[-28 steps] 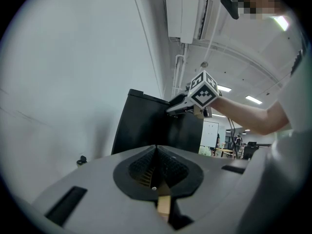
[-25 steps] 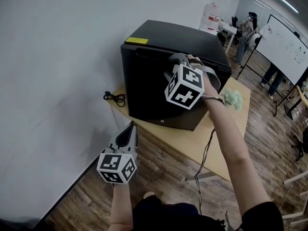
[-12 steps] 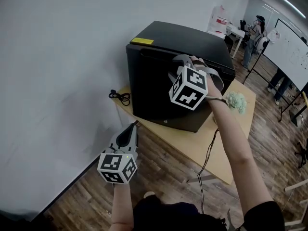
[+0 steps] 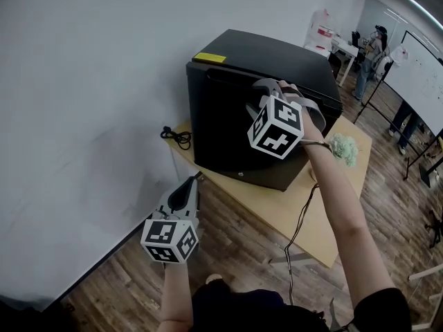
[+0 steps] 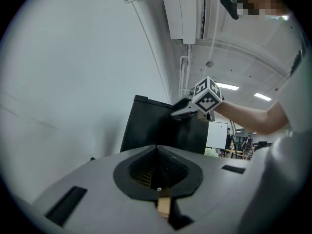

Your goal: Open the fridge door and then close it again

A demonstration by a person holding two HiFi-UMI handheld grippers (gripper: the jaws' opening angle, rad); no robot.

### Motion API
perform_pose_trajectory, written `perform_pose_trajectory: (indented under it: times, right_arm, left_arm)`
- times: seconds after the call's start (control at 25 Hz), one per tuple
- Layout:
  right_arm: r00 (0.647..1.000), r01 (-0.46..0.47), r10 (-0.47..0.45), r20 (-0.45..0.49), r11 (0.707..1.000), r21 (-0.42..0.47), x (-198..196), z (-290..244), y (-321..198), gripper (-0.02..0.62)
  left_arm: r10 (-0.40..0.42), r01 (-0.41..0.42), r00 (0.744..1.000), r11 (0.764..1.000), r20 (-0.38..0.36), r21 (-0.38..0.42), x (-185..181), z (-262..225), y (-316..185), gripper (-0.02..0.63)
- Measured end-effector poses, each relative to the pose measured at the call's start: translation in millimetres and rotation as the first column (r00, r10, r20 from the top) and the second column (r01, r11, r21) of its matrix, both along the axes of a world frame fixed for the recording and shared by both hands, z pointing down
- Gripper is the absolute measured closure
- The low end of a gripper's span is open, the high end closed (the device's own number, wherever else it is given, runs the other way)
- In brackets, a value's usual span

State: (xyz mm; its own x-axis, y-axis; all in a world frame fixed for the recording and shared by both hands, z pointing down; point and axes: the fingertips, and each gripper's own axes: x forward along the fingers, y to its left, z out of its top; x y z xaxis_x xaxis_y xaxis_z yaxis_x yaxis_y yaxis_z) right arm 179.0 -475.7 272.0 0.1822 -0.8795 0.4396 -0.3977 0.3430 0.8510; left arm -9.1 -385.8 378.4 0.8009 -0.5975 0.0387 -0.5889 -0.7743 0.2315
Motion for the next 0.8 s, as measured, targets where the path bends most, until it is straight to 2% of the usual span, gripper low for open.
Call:
perform_pose_trajectory:
  times: [0.12, 0.36, 0.8]
  right_arm:
    - [0.999, 0.033, -0.033, 0.006, 0.999, -0.013, -7, -1, 9, 0.446]
    - [0.988, 0.156, -0.155, 0.028, 0.987, -0.04, -46, -3, 64, 0.44]
    - [0.96, 0.281, -0.281, 0.015, 0.958, -0.065, -63, -1, 127, 0.433]
  left_arm:
    - [-0.005, 0.005, 1.0, 1.0, -0.001, -0.003, -2, 0, 2, 0.6]
    - [-0.005, 0.005, 1.0, 1.0, -0.013, 0.007, -4, -5, 16, 0.6]
    - [-0.029, 0.029, 1.0, 0.999, 0.008, 0.025, -21, -7, 91, 0.6]
